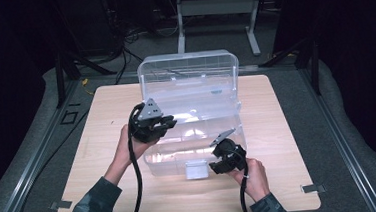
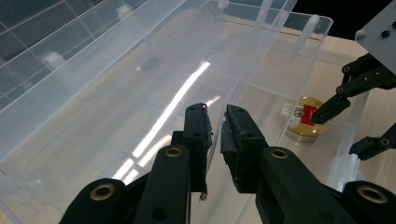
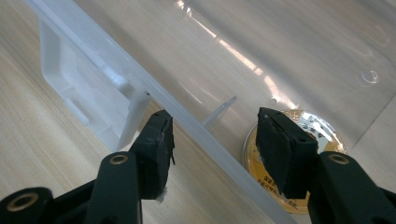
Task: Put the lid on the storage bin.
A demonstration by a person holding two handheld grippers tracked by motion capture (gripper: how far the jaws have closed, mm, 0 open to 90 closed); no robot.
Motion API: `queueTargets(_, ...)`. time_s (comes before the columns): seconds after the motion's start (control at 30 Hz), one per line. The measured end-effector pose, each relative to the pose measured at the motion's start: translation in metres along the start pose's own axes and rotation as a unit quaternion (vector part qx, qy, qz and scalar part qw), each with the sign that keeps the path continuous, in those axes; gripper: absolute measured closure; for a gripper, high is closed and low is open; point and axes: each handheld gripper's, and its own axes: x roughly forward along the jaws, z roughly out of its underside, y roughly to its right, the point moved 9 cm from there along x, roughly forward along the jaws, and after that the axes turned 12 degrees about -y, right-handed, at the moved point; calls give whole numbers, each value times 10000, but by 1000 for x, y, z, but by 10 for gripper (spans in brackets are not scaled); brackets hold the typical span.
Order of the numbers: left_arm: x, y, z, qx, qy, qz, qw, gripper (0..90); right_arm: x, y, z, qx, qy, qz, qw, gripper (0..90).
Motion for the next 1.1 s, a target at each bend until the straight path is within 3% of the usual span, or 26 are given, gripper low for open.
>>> queueTargets(0.17,2,-2,-3,-51,5,110,9999,791,0,0,-1,45,4,-9,10000,461)
queueTargets(0.27,5,-2,-6,37,-49,11,10000,790,1,1,-2,86,33,3,10000,457)
queueTargets(0.47,12,-10,-12,-37,-145,134,9998,790,3,7,-7,186,80,96,9997,458)
queueTargets(1.1,11,-4,-4,-128,-100,140,9998,789,5,15,-12,254,-60,-7,9997,440)
